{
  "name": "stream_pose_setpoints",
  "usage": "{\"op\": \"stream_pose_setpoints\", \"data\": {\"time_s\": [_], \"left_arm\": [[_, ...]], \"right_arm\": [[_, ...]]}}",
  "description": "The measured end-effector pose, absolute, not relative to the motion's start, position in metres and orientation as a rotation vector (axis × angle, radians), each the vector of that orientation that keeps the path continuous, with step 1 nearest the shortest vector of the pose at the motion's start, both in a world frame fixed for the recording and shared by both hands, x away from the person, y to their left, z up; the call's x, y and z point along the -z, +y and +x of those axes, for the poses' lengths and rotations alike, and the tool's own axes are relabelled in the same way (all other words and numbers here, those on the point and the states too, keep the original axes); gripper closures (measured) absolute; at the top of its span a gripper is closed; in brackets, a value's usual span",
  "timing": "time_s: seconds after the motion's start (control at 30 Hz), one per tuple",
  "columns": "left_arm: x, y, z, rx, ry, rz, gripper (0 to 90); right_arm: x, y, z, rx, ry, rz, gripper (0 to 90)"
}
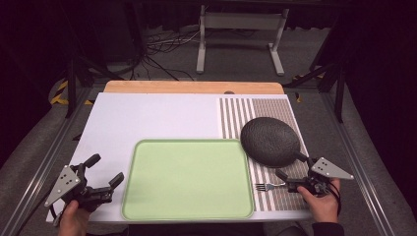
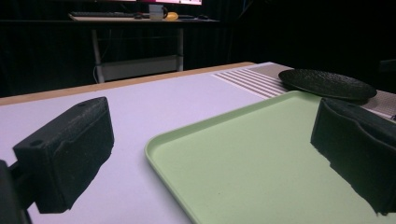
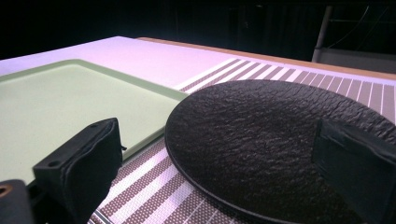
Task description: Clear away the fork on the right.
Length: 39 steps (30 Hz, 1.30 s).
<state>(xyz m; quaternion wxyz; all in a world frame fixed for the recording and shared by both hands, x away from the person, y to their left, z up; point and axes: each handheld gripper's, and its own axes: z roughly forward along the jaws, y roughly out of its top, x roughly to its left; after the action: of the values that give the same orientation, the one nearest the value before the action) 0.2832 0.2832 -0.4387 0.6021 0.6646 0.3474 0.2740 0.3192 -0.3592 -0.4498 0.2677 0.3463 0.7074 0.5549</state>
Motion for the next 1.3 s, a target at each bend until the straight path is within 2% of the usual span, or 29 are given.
{"op": "stream_pose_setpoints", "data": {"time_s": [0.6,1.0,1.3], "left_arm": [[0.439,0.284,0.283,-0.642,0.814,1.539,0.0],[0.439,0.284,0.283,-0.644,0.811,1.540,0.0],[0.439,0.284,0.283,-0.643,0.811,1.539,0.0]], "right_arm": [[0.417,-0.351,0.324,-1.458,2.003,0.858,1.3],[0.385,-0.346,0.333,-1.157,2.282,0.799,2.1],[0.375,-0.341,0.339,-0.957,2.423,0.745,3.1]]}}
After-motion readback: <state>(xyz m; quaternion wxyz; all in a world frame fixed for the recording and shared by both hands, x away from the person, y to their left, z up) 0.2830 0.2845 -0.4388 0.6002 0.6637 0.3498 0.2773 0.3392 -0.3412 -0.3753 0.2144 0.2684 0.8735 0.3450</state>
